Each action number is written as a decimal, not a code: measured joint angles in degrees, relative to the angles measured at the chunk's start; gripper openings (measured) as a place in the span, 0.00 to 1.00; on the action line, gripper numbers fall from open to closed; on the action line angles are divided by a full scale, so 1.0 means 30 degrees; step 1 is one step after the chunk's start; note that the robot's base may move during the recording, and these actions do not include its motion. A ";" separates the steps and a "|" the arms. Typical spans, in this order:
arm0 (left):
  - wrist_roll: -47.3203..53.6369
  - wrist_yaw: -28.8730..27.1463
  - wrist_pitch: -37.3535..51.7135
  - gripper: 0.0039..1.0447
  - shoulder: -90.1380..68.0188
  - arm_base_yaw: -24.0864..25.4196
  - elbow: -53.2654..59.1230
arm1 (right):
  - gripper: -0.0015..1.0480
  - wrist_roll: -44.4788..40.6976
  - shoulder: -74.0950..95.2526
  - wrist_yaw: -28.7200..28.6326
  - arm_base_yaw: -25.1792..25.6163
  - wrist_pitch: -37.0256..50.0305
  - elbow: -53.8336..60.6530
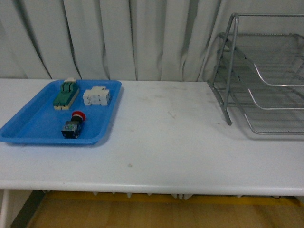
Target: Place button on rack with both arms
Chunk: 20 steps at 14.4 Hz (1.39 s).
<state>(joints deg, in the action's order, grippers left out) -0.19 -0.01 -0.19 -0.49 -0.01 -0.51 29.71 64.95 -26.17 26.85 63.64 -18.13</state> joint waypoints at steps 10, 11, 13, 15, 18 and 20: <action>0.0007 0.0000 0.0000 0.94 0.0000 0.0000 0.0000 | 0.94 0.9355 1.4914 0.0029 0.3279 0.3373 -0.4750; 0.0007 0.0000 0.0000 0.94 0.0000 0.0000 0.0000 | 0.94 0.9828 1.5460 0.0029 0.3220 0.3373 -0.4983; 0.0007 0.0000 0.0000 0.94 0.0000 0.0000 0.0000 | 0.94 1.1956 1.8010 -0.0051 0.2703 0.3235 -0.6011; 0.0036 0.0000 0.0000 0.94 0.0000 0.0000 0.0000 | 0.94 1.6101 2.1507 -0.1071 0.0488 0.3337 -0.9632; 0.0051 0.0000 0.0000 0.94 0.0000 0.0000 0.0000 | 0.94 1.6065 2.2797 -0.1464 -0.1537 0.3351 -1.1497; 0.0051 0.0000 0.0000 0.94 0.0000 0.0000 0.0000 | 0.94 1.5934 2.3671 -0.1457 -0.1829 0.3337 -1.2444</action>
<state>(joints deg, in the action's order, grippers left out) -0.03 -0.01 -0.19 -0.49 -0.01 -0.51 77.52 135.96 -30.55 21.37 73.65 -55.46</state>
